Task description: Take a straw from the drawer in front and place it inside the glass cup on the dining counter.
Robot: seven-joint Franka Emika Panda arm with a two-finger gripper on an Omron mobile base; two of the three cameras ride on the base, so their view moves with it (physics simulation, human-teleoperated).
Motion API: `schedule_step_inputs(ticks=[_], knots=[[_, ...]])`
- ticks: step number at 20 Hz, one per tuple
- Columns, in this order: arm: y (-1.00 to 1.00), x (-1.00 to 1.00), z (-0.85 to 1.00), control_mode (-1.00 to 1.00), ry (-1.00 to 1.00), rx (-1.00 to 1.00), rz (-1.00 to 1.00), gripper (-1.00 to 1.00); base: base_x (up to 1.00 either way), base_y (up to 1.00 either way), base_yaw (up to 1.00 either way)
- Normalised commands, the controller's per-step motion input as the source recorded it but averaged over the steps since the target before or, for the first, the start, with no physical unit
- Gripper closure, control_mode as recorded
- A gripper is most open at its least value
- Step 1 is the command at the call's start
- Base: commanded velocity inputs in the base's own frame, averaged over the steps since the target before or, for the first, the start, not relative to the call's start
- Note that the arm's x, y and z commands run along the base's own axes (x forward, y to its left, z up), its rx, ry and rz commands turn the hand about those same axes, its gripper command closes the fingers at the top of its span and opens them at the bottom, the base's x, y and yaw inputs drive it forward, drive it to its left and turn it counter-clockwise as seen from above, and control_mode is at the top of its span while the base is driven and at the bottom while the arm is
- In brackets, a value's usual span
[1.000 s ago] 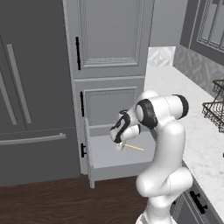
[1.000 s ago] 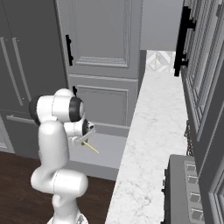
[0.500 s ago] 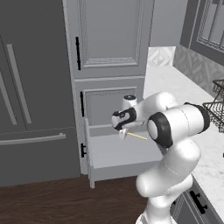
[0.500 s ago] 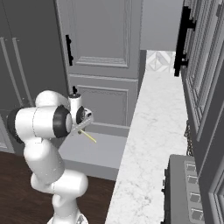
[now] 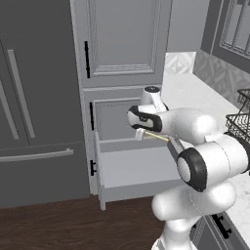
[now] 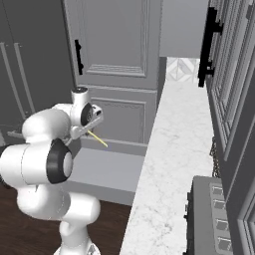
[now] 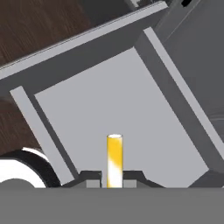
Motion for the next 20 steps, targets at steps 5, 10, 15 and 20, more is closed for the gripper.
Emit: schedule_step_inputs(ticks=[5, 10, 15, 20], knots=[[0.0, -0.27, 0.99, -1.0, -0.15, 0.0, 0.03, 1.0, 0.0, 0.0, 0.0], [0.0, -0.26, 0.79, -1.0, -0.16, 0.0, 0.04, 1.0, 0.0, 0.0, 0.0], [0.01, -0.14, 0.5, -1.0, -0.09, 0.0, 0.0, 1.0, 0.0, 0.0, 0.0], [0.01, -0.05, 0.04, -1.0, -0.03, 0.0, 0.0, 1.0, 0.0, 0.0, 0.0]])
